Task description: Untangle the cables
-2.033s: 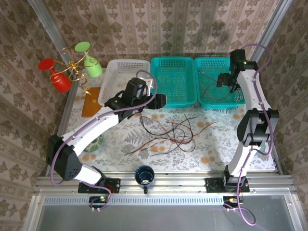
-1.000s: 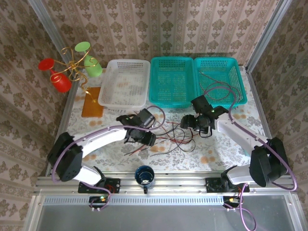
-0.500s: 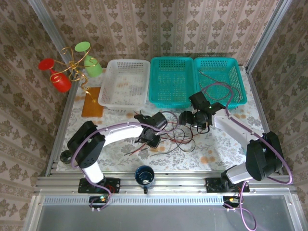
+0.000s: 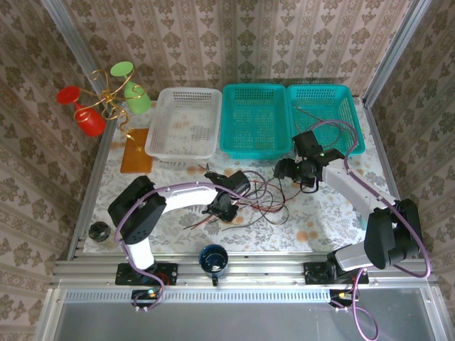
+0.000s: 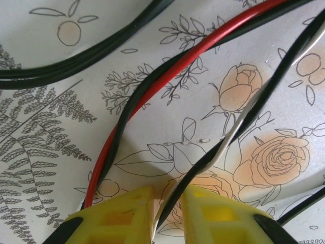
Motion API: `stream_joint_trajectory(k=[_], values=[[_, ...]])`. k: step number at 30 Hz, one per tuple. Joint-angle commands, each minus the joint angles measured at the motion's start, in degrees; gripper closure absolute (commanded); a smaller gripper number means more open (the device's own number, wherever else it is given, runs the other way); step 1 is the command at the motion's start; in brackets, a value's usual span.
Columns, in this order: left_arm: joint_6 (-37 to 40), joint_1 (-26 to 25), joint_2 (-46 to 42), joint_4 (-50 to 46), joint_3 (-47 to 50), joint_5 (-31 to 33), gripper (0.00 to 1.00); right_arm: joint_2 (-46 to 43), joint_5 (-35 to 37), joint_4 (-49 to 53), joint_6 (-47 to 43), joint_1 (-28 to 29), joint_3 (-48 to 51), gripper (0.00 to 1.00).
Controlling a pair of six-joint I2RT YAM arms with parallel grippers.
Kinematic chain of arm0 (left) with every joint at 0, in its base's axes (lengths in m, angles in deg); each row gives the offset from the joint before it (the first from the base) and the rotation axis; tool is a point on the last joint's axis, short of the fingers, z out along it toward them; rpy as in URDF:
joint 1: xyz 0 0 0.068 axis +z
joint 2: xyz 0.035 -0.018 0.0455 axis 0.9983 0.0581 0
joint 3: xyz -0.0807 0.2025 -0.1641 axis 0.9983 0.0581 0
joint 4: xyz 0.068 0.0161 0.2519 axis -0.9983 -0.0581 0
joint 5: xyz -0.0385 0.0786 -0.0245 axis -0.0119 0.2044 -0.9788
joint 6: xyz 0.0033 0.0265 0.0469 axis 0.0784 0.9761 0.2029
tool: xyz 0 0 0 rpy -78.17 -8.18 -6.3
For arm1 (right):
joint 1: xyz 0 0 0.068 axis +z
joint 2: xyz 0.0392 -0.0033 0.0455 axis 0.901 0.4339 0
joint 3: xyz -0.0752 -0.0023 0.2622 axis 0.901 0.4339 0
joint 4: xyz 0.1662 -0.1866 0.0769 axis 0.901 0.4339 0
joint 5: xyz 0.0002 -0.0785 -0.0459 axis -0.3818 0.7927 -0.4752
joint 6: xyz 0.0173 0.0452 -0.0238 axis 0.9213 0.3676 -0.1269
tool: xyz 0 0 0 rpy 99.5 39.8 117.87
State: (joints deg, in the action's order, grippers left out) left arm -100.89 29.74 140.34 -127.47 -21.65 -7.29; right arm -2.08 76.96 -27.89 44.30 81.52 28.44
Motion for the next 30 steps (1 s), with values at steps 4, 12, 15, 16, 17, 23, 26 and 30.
stream_joint_trajectory(k=[4,12,15,16,17,23,26,30], values=[[1.2,-2.46,0.81,0.95,0.41,4.35,0.92,-3.57,0.71,1.7,-1.08,-1.58,-1.14,0.18],[4.2,-3.64,-3.02,-4.77,-3.95,10.73,1.0,-6.02,-0.26,0.79,-1.67,-2.98,0.59,0.17],[6.31,-3.22,-6.12,-8.1,-7.49,13.15,1.0,-6.98,-0.27,-0.41,-1.54,-3.29,1.59,0.16],[7.09,-3.07,-6.94,-9.3,-8.8,13.8,1.0,-7.43,-0.4,-1.1,-1.37,-3.42,2.02,0.16],[7.93,-2.82,-7.85,-10.59,-10.27,14.26,1.0,-7.84,-0.68,-1.78,-1.29,-3.49,2.52,0.16],[12.6,-1.18,-12.69,-15.44,-18.29,16.13,1.0,-10.32,-2.58,-5.76,-1.88,-3.92,4.7,0.09],[13.8,0.71,-14.11,-16.59,-23.06,15.39,1.0,-11.41,-4.28,-6.67,-4.74,-3.94,5.15,0.06],[16.1,2.12,-14.78,-16.85,-28.51,15.58,1.0,-14.12,-7.1,-11.8,-7.87,-3.94,6.54,0.04]])
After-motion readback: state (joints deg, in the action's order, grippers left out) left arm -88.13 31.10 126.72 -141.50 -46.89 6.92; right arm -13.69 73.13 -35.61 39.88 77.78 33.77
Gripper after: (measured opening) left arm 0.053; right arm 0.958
